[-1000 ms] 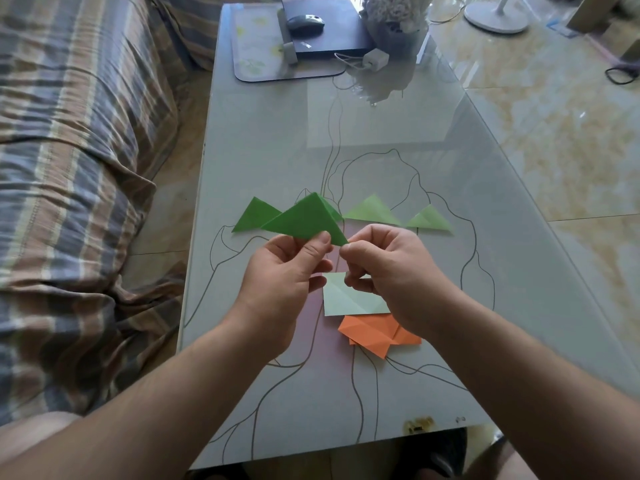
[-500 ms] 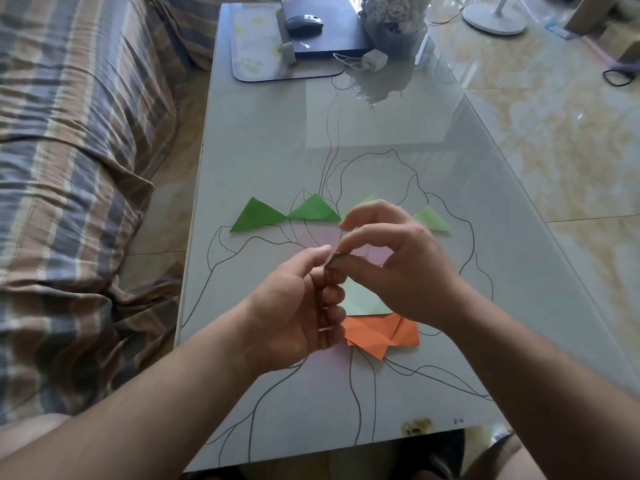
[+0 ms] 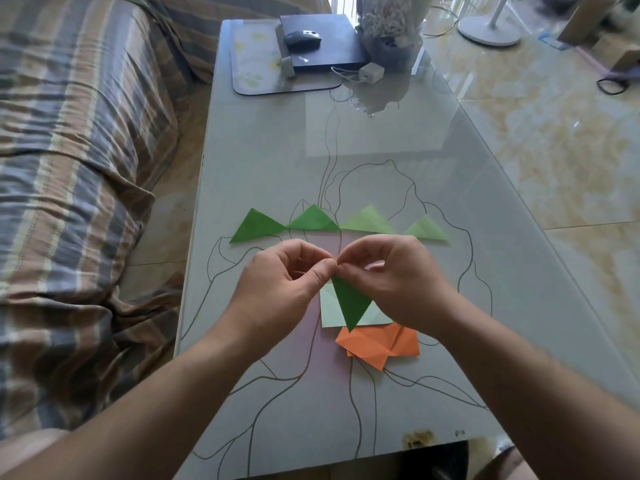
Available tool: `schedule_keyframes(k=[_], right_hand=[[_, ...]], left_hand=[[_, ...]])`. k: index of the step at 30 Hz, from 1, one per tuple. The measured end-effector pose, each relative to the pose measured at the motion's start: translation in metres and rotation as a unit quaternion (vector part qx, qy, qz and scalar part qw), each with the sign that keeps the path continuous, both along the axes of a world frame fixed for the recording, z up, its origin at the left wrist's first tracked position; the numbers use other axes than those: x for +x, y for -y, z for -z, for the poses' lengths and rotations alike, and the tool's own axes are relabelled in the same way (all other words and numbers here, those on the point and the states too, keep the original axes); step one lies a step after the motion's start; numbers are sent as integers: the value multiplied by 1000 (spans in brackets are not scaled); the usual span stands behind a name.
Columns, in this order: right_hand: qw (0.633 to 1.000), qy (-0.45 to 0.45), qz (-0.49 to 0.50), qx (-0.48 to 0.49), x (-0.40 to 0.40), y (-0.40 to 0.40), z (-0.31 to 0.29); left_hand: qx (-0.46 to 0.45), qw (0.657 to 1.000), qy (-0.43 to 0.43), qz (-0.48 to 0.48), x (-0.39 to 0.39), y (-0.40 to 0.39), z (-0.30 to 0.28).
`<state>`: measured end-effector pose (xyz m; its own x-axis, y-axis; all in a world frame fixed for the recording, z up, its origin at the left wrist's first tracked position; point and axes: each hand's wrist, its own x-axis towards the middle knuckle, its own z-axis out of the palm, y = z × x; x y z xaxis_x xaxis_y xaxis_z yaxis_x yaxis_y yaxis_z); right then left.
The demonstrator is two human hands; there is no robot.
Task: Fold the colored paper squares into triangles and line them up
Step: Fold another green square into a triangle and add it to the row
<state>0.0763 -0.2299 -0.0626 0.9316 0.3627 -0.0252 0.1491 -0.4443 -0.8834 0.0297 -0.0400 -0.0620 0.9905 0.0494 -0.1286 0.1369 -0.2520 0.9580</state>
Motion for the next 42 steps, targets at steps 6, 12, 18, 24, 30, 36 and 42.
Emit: schedule_keyframes(k=[6, 12, 18, 24, 30, 36, 42], right_hand=[[997, -54, 10, 46, -3, -4, -2], [994, -85, 19, 67, -6, -7, -1], [993, -86, 20, 82, -3, -4, -2], [991, -90, 30, 91, 0, -2, -3], [987, -114, 28, 105, 1, -4, 1], [985, -133, 22, 106, 3, -1, 3], [988, -127, 17, 88, 6, 7, -2]], left_hand=[[-4, 1000, 1, 26, 1, -1, -1], [-29, 999, -16, 37, 1, 0, 2], [-67, 997, -16, 20, 5, 0, -5], [-69, 997, -25, 2, 7, -5, -7], [-85, 995, -56, -23, 10, -9, -7], [-78, 995, -58, -32, 11, -13, -5], [-82, 994, -59, -44, 12, -17, -7]])
